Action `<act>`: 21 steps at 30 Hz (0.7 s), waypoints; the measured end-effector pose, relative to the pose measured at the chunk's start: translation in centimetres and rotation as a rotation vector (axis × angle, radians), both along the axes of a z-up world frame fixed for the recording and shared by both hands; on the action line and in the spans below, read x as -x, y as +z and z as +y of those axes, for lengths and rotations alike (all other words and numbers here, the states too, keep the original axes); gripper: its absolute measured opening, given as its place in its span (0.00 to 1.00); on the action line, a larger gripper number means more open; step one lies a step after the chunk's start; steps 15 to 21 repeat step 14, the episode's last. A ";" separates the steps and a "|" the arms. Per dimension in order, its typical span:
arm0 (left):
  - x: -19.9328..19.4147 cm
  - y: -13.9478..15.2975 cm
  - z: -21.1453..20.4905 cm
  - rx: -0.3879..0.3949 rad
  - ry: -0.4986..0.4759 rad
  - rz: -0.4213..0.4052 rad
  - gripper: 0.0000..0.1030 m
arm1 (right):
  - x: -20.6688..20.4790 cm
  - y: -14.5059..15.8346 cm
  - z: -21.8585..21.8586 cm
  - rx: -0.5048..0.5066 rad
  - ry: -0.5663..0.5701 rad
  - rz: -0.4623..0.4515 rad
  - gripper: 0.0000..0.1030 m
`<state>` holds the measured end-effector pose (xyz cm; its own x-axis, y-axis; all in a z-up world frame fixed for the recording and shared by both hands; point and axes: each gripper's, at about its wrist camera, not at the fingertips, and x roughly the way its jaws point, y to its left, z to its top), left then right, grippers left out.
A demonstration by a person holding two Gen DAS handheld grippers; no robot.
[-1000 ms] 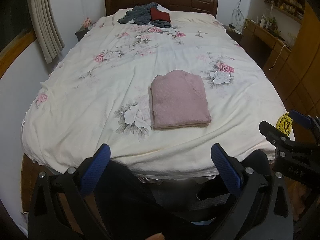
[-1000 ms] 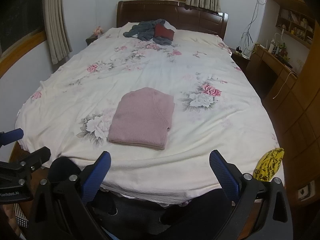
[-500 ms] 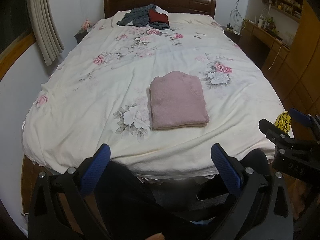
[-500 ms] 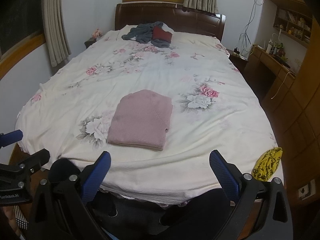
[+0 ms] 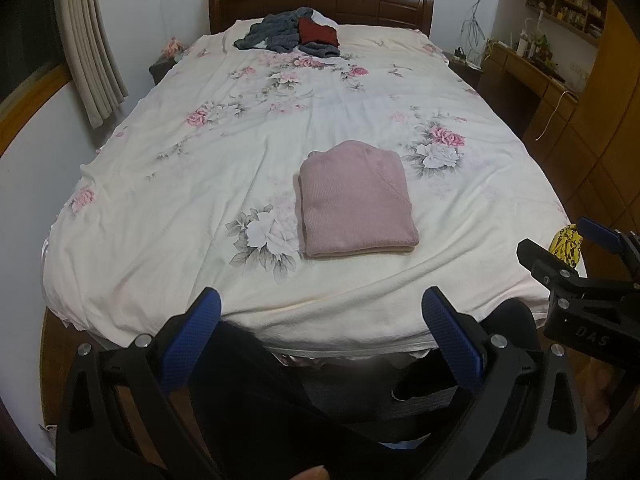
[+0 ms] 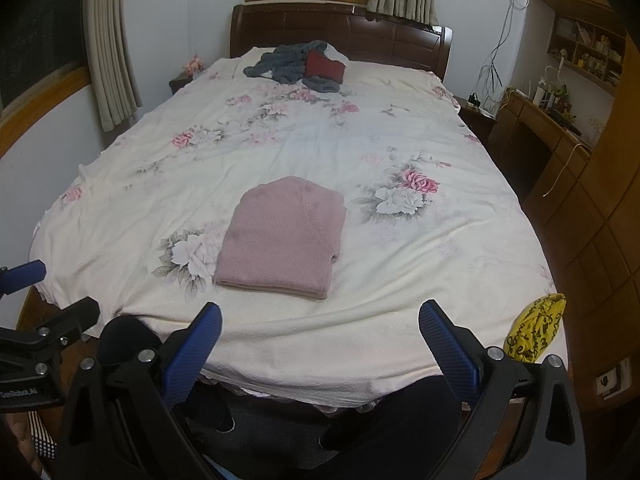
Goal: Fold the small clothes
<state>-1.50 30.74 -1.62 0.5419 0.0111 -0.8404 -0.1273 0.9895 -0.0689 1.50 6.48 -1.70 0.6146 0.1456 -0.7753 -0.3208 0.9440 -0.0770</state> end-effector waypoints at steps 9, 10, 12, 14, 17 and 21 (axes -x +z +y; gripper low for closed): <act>-0.2 -0.4 0.4 0.002 0.000 0.011 0.97 | -0.4 0.0 0.2 0.004 0.006 0.004 0.96; -0.4 -0.4 0.5 0.002 -0.001 0.011 0.97 | -0.3 0.0 0.2 0.002 0.005 0.006 0.96; -0.4 -0.3 0.6 0.001 -0.001 0.010 0.97 | -0.6 -0.1 0.2 -0.002 0.009 0.014 0.96; -0.5 -0.4 0.7 0.003 0.000 0.011 0.97 | -0.7 -0.1 0.2 -0.003 0.010 0.016 0.96; -0.5 -0.4 0.7 0.003 0.000 0.011 0.97 | -0.7 -0.1 0.2 -0.003 0.010 0.016 0.96; -0.5 -0.4 0.7 0.003 0.000 0.011 0.97 | -0.7 -0.1 0.2 -0.003 0.010 0.016 0.96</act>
